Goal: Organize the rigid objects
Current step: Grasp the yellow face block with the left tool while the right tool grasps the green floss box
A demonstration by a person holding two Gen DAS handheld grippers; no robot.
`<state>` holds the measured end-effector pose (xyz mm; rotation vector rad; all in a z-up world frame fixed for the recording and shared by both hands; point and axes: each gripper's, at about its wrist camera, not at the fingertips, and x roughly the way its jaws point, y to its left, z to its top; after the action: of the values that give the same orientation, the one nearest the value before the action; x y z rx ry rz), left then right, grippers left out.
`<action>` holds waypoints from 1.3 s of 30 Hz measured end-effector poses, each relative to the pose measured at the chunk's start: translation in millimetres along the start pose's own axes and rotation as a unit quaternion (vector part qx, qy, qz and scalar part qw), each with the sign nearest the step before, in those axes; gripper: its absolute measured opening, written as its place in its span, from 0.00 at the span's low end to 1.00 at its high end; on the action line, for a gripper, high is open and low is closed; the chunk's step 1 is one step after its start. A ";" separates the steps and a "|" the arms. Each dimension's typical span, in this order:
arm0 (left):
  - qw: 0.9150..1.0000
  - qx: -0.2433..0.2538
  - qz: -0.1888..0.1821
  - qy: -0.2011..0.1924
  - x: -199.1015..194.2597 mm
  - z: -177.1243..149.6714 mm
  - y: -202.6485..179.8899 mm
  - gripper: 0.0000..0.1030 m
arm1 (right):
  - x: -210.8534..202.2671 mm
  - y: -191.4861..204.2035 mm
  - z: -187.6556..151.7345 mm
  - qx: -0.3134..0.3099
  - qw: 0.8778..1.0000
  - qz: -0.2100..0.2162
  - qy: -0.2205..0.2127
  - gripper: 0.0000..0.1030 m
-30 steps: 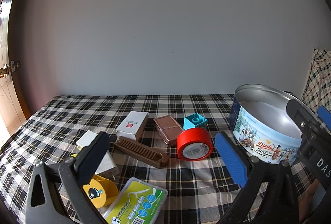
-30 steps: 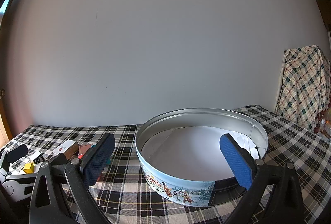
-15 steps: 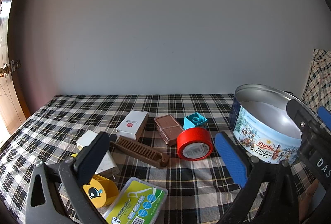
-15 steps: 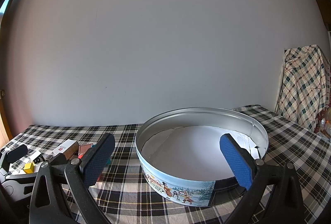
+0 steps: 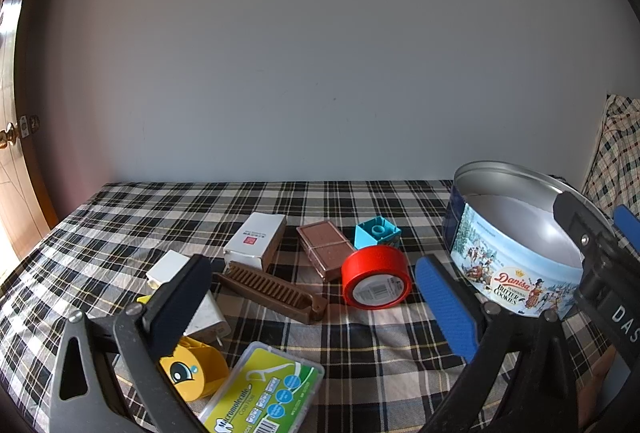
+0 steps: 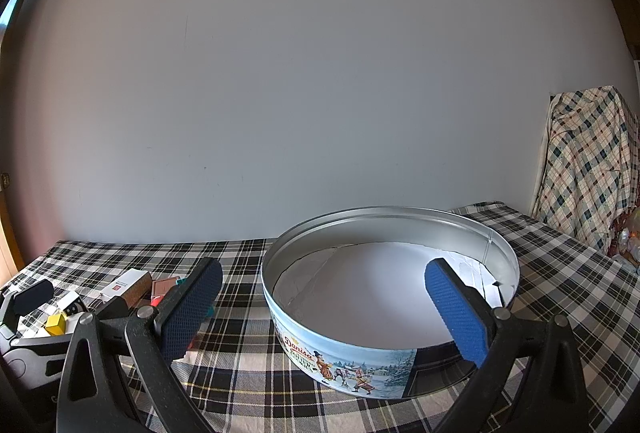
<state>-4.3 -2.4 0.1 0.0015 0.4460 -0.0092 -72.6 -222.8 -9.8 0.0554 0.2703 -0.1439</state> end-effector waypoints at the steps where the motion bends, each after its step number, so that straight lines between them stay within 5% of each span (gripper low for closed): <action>1: 1.000 0.000 0.000 0.000 -0.1 -0.1 0.0 1.00 | 0.3 0.0 0.2 0.000 1.000 0.000 0.000 1.00; 16: 0.998 -0.024 0.002 0.065 1.3 -10.1 18.3 1.00 | 1.4 14.7 -3.7 -0.020 0.998 0.054 0.026 1.00; 23: 0.996 0.006 0.027 0.084 -23.2 -23.1 62.7 1.00 | -3.7 32.9 -8.2 -0.066 0.991 0.110 0.041 1.00; 29: 0.993 -0.007 0.058 0.100 -39.5 -30.7 126.4 1.00 | -1.3 65.4 -20.2 -0.099 0.970 0.187 0.119 0.99; 39: 0.990 -0.040 0.063 0.119 -43.7 -35.8 168.0 1.00 | 9.1 157.3 -60.2 -0.135 0.903 0.303 0.272 0.99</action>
<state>-57.6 166.1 -13.5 -0.0489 0.6848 0.1341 -56.3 -64.2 -64.7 -0.1001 0.8154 0.5420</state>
